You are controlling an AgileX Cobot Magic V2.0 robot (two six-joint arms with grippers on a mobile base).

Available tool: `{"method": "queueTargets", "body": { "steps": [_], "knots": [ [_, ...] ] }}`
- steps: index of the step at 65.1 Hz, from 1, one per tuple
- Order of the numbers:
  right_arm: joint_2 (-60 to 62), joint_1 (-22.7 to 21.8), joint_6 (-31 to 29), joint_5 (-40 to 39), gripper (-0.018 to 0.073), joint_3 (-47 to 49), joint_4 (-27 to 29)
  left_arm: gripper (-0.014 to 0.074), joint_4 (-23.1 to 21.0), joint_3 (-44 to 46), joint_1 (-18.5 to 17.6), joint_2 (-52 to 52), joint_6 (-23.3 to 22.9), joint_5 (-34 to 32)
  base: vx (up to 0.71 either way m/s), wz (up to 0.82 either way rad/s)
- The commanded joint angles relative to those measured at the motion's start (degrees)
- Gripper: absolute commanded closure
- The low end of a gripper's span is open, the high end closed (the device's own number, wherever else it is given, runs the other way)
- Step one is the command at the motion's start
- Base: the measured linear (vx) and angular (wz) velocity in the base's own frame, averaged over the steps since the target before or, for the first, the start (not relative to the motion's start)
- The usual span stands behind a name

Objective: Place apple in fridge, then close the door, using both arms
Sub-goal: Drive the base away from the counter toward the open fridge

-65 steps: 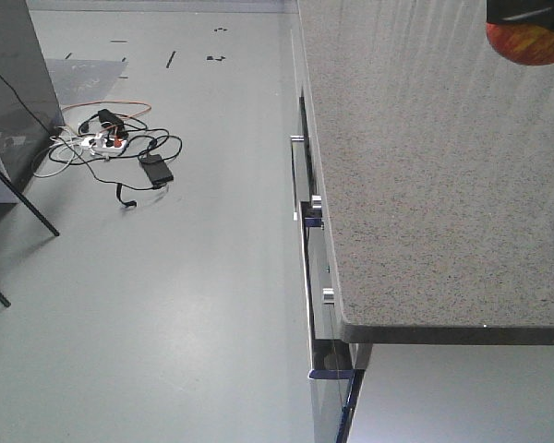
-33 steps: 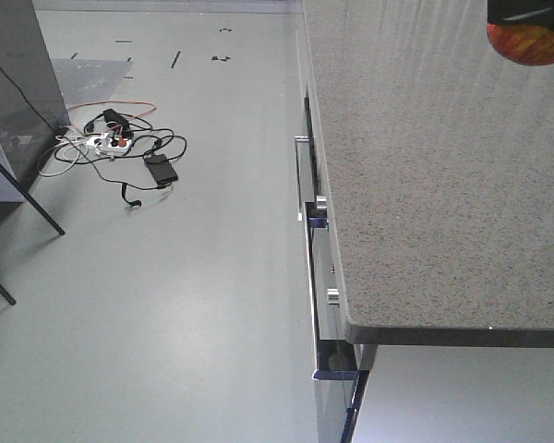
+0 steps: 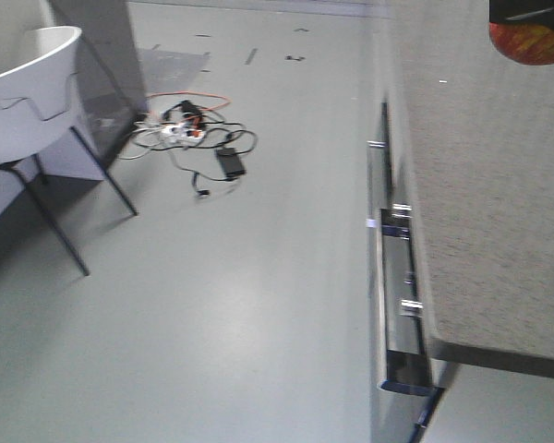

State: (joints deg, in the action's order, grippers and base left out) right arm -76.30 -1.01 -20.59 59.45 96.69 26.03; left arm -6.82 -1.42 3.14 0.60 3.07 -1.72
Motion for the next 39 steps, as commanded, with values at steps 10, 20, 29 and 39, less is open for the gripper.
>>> {"method": "queueTargets", "body": {
  "steps": [10, 20, 29, 39],
  "knots": [
    [1.50, -0.25, -0.48, -3.98, 0.0298, 1.92, 1.85, 0.0603, -0.21, 1.06, -0.25, 0.89, -0.66, -4.50, -0.01, 0.55],
    [1.50, -0.25, -0.48, -3.98, 0.0298, 1.92, 1.85, 0.0603, -0.21, 1.06, -0.25, 0.89, -0.66, -4.50, -0.02, 0.60],
    [1.50, -0.25, -0.48, -3.98, 0.0298, 1.92, 1.85, 0.0603, -0.21, 1.06, -0.25, 0.89, -0.66, -4.50, -0.02, 0.59],
    [1.50, -0.25, -0.48, -3.98, 0.0298, 1.92, 1.85, 0.0603, -0.21, 1.06, -0.25, 0.89, -0.66, -4.50, -0.02, 0.56]
  ]
}}
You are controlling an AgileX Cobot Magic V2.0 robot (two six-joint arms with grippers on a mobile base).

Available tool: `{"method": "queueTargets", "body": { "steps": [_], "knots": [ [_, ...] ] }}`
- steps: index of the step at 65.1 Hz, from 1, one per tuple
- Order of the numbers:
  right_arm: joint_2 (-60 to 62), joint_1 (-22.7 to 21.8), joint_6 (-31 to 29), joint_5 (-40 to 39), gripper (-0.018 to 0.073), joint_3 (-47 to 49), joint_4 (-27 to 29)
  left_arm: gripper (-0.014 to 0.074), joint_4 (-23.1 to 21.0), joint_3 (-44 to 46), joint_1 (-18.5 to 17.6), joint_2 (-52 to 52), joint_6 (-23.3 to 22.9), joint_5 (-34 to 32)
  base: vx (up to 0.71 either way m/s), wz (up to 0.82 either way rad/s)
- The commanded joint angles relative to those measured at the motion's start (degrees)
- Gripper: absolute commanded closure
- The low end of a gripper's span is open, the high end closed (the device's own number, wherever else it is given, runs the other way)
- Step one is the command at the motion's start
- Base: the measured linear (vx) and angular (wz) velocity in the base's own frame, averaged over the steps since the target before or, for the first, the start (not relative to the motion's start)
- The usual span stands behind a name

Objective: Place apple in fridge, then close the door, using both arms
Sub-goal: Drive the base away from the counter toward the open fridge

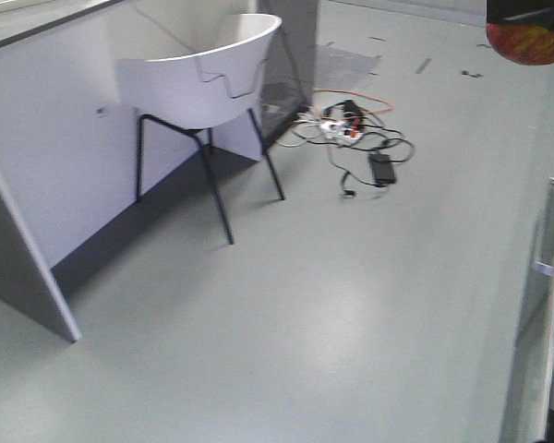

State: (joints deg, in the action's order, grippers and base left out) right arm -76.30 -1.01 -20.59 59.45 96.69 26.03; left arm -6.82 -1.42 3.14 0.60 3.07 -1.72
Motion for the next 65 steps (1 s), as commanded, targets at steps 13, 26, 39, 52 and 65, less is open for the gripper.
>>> {"method": "queueTargets", "body": {
  "steps": [13, 26, 39, 52, 65],
  "knots": [
    [1.50, -0.25, -0.48, -3.93, 0.0298, 1.92, 1.85, 0.0603, -0.21, 1.06, -0.25, 0.89, -0.66, -4.50, -0.02, 0.52],
    [1.50, -0.25, -0.48, -3.93, 0.0298, 1.92, 1.85, 0.0603, -0.21, 1.06, -0.25, 0.89, -0.66, -4.50, -0.01, 0.48],
    [1.50, -0.25, -0.48, -3.93, 0.0298, 1.92, 1.85, 0.0603, -0.21, 1.06, -0.25, 0.89, -0.66, -4.50, 0.00, 0.47],
    [1.50, -0.25, -0.48, -3.93, 0.0298, 1.92, 1.85, 0.0603, -0.21, 1.06, -0.25, 0.89, -0.66, -4.50, 0.01, 0.44],
    [1.50, -0.25, -0.48, -3.93, 0.0298, 1.92, 1.85, 0.0603, -0.21, 1.06, -0.25, 0.89, -0.66, -4.50, 0.01, 0.43]
  ]
}}
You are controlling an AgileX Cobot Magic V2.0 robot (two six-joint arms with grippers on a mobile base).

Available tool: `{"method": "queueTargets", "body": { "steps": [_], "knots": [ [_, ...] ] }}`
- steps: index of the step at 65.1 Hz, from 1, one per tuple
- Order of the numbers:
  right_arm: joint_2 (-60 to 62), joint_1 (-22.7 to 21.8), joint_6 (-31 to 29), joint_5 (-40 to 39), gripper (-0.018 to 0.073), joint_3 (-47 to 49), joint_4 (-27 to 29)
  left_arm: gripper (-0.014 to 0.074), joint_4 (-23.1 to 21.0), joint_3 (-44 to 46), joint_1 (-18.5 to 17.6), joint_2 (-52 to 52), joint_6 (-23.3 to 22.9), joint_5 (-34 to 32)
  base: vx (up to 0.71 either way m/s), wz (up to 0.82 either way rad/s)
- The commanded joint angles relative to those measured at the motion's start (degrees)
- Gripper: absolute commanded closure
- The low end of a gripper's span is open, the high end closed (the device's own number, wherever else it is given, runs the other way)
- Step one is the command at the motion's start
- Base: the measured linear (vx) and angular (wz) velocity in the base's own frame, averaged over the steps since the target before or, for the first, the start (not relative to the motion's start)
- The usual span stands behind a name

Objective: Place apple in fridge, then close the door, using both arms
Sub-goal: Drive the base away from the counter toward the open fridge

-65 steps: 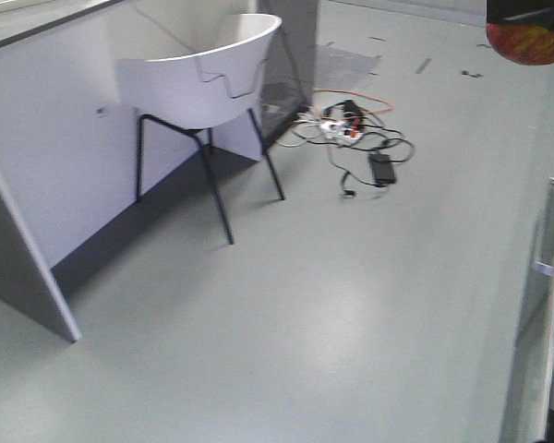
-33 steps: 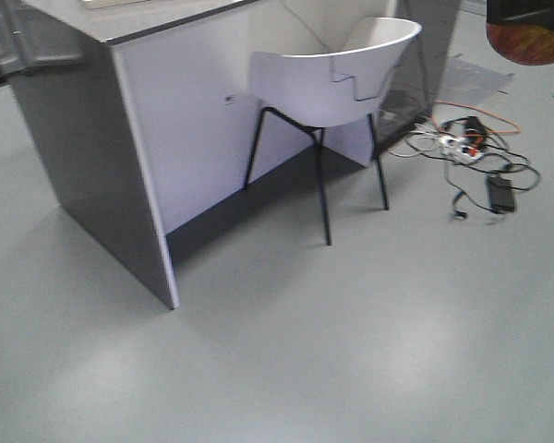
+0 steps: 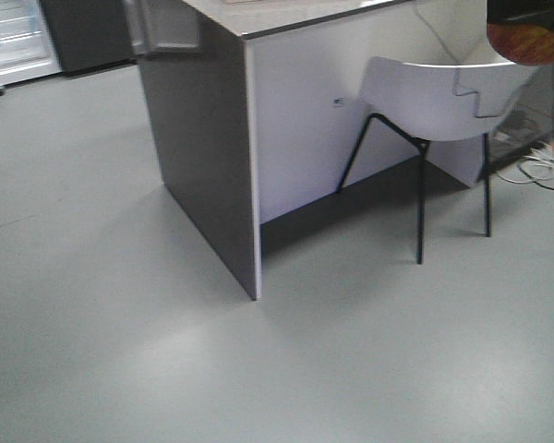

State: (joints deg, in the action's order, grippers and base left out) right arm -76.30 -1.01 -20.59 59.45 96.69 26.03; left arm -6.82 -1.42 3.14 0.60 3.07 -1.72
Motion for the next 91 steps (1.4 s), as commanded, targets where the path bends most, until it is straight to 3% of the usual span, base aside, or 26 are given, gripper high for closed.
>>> {"method": "queueTargets", "body": {
  "steps": [1, 91],
  "knots": [
    [1.50, -0.25, -0.48, -3.93, 0.0298, 1.92, 1.85, 0.0603, -0.21, 1.06, -0.25, 0.89, -0.66, -4.50, 0.02, 0.42],
    [1.50, -0.25, -0.48, -3.93, 0.0298, 1.92, 1.85, 0.0603, -0.21, 1.06, -0.25, 0.89, -0.66, -4.50, 0.08, 0.41]
  ]
}}
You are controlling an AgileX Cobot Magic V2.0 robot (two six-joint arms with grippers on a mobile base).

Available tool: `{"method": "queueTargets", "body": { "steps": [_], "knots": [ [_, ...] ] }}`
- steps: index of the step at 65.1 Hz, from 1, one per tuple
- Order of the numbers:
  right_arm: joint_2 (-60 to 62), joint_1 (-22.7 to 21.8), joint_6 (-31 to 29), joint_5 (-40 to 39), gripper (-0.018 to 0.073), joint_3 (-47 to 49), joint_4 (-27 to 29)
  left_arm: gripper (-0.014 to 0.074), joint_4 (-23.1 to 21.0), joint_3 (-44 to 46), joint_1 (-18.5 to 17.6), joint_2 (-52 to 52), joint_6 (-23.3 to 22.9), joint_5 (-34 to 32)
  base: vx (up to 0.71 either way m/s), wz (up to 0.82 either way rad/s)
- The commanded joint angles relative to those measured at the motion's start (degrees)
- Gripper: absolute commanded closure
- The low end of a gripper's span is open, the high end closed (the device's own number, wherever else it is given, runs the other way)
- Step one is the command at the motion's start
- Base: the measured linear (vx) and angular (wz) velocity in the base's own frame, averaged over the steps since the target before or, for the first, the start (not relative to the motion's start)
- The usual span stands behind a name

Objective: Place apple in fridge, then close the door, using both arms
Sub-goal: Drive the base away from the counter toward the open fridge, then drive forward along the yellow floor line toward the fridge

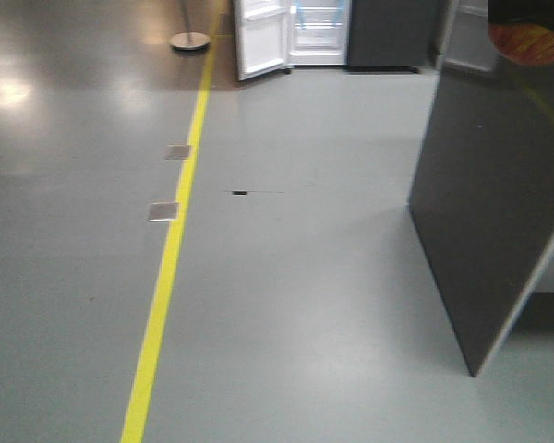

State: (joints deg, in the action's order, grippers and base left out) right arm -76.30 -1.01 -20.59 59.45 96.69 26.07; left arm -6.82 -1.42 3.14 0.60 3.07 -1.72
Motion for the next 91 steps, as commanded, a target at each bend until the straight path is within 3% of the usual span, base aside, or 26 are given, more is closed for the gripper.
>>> {"method": "queueTargets", "body": {
  "steps": [1, 33, 91],
  "knots": [
    [1.50, -0.25, -0.48, -3.93, 0.0298, 1.92, 1.80, 0.0603, -0.21, 1.06, -0.25, 0.89, -0.66, -4.50, 0.13, 0.50],
    [1.50, -0.25, -0.48, -3.99, 0.0298, 1.92, 1.80, 0.0603, -0.21, 1.06, -0.31, 0.84, -0.63, -4.44, 0.14, 0.29],
    [1.50, -0.25, -0.48, -3.99, 0.0298, 1.92, 1.80, 0.0603, -0.21, 1.06, -0.31, 0.84, -0.63, -4.44, 0.19, -0.06]
  ]
}}
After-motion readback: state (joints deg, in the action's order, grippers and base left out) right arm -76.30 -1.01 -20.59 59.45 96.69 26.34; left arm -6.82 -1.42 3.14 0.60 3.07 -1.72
